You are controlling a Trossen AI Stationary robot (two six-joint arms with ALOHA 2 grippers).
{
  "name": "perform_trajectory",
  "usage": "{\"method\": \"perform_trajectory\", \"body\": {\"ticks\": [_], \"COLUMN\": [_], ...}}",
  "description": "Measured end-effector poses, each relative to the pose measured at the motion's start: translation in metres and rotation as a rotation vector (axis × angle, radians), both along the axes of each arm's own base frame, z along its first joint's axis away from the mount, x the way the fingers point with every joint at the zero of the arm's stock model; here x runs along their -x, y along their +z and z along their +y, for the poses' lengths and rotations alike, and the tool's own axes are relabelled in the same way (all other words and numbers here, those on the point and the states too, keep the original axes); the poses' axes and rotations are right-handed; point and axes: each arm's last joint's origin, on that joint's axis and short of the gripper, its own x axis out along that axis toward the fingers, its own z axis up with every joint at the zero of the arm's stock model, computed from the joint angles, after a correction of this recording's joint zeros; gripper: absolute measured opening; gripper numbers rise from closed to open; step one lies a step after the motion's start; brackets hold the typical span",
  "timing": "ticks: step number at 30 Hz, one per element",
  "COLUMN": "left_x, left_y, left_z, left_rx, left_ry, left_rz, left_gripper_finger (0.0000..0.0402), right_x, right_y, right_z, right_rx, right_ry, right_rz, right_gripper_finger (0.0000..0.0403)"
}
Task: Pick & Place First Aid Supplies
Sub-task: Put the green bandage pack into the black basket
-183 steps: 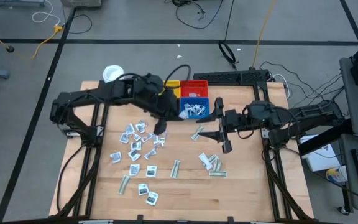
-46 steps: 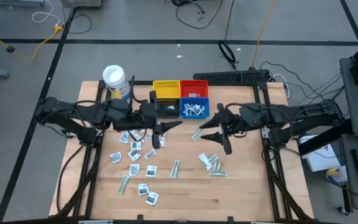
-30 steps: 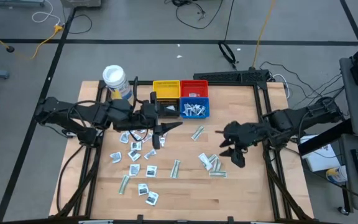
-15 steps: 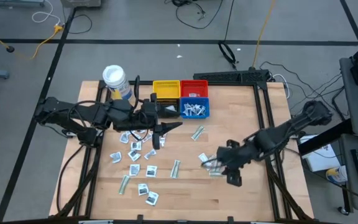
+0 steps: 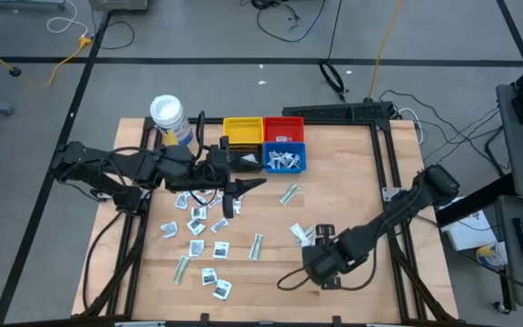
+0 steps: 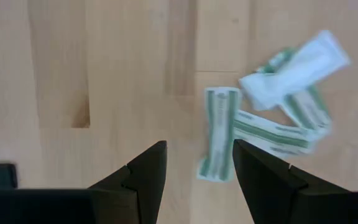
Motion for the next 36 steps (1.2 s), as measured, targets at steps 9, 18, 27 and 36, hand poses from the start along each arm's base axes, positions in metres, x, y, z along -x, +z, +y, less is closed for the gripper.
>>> {"method": "perform_trajectory", "body": {"ticks": [9, 18, 27, 36], "left_x": [0.0, 0.0, 0.0, 0.0], "left_y": [-0.007, -0.008, -0.008, -0.008], "left_z": [-0.001, -0.001, -0.001, -0.001], "left_rx": [0.0, 0.025, 0.045, 0.05], "left_ry": [-0.024, -0.031, -0.031, -0.039], "left_rz": [0.072, 0.076, 0.076, 0.083], "left_gripper_finger": [0.0159, 0.0159, 0.0159, 0.0159], "right_x": [0.001, -0.002, 0.001, -0.001], "right_y": [-0.042, -0.054, -0.063, -0.063], "right_z": [-0.005, -0.011, -0.015, -0.016], "right_rx": [0.09, 0.054, 0.06, 0.059], "right_ry": [-0.005, 0.031, 0.054, 0.064], "right_rz": [-0.044, -0.076, -0.08, -0.084], "right_gripper_finger": [0.018, 0.018, 0.018, 0.0135]}}
